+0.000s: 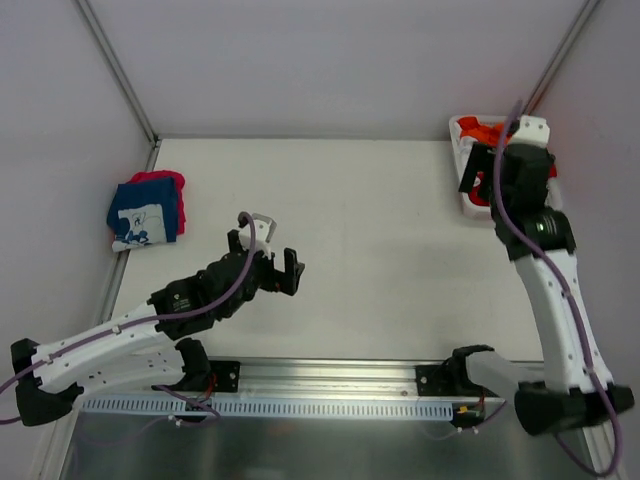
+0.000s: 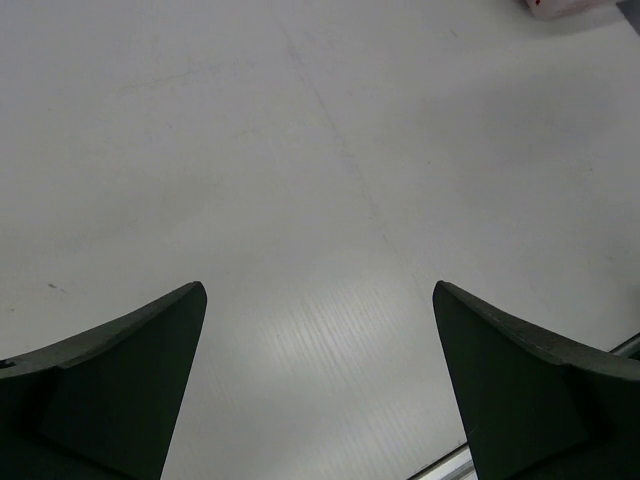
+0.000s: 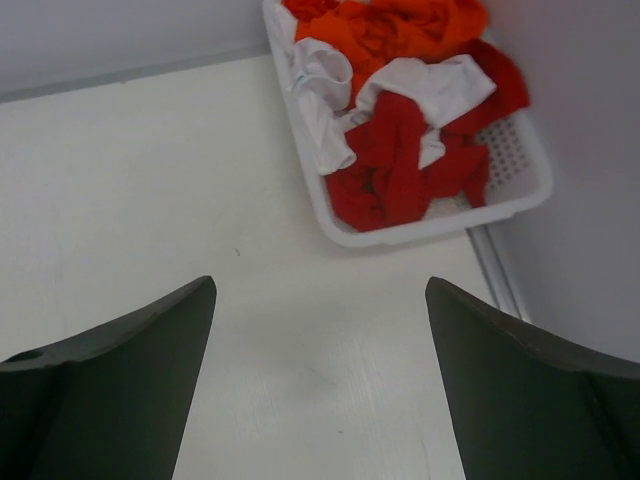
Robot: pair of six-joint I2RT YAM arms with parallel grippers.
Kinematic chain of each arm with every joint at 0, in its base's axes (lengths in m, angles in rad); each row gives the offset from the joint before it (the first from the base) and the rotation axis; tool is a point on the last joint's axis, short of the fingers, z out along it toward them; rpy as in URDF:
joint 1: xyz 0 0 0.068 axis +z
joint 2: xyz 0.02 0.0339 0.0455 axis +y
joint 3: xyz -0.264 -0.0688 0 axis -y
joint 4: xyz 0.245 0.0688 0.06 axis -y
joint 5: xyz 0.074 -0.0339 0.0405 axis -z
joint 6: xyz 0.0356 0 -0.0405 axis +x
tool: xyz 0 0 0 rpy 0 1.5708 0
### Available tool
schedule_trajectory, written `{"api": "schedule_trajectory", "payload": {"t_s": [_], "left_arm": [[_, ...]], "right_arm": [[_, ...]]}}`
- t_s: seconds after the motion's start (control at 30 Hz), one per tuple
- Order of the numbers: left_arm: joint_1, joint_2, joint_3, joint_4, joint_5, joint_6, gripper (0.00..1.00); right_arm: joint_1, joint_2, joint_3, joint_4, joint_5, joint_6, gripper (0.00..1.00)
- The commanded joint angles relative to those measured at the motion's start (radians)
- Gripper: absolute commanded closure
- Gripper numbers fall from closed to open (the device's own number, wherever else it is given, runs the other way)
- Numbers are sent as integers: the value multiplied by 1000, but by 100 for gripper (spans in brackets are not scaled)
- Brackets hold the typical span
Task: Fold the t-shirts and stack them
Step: Grab the tshirt from the pile
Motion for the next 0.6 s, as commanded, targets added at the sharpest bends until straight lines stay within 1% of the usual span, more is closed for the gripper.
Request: {"api": "schedule_trajectory", "payload": {"t_s": [0.0, 0.03, 0.07, 0.1, 0.13, 0.17, 0.2, 0.23, 0.27, 0.3, 0.33, 0.37, 0.43, 0.47, 0.5, 0.57], "left_arm": [[125, -47, -21, 63, 189, -61, 1], [159, -53, -36, 78, 240, -65, 1], [194, -56, -47, 99, 292, -65, 1], [234, -52, -54, 119, 396, -68, 1], [334, -41, -67, 162, 463, -86, 1], [398, -24, -73, 191, 545, -101, 1], [532, 31, -77, 217, 743, -124, 1], [591, 65, -76, 263, 837, -181, 1], [634, 141, -76, 299, 916, -201, 1], [662, 181, -61, 314, 992, -212, 1], [674, 213, -55, 331, 1003, -215, 1], [674, 265, -50, 343, 1008, -215, 1], [677, 296, -54, 379, 1034, -230, 1], [676, 310, -59, 411, 1037, -235, 1], [677, 310, -67, 419, 1040, -238, 1], [677, 289, -71, 423, 1035, -227, 1]], "right_arm": [[-135, 317, 101, 54, -462, 28, 10], [-148, 369, 132, 57, -487, 29, 10], [-163, 422, 199, 66, -545, 34, 10], [-194, 477, 243, 56, -627, 38, 10], [-208, 581, 291, 28, -652, 47, 11], [-212, 629, 384, 13, -679, 70, 12], [-258, 707, 428, 2, -711, 80, 12], [-270, 739, 469, -23, -712, 84, 12], [-281, 770, 556, -41, -703, 74, 12], [-296, 802, 607, -67, -669, 60, 12], [-301, 871, 664, -128, -649, 42, 11], [-306, 905, 777, -158, -628, 8, 12], [-329, 959, 845, -193, -578, 6, 11], [-339, 1002, 863, -192, -584, 15, 11], [-361, 1025, 906, -190, -622, 17, 11], [-372, 1100, 960, -208, -627, 12, 11]]}}
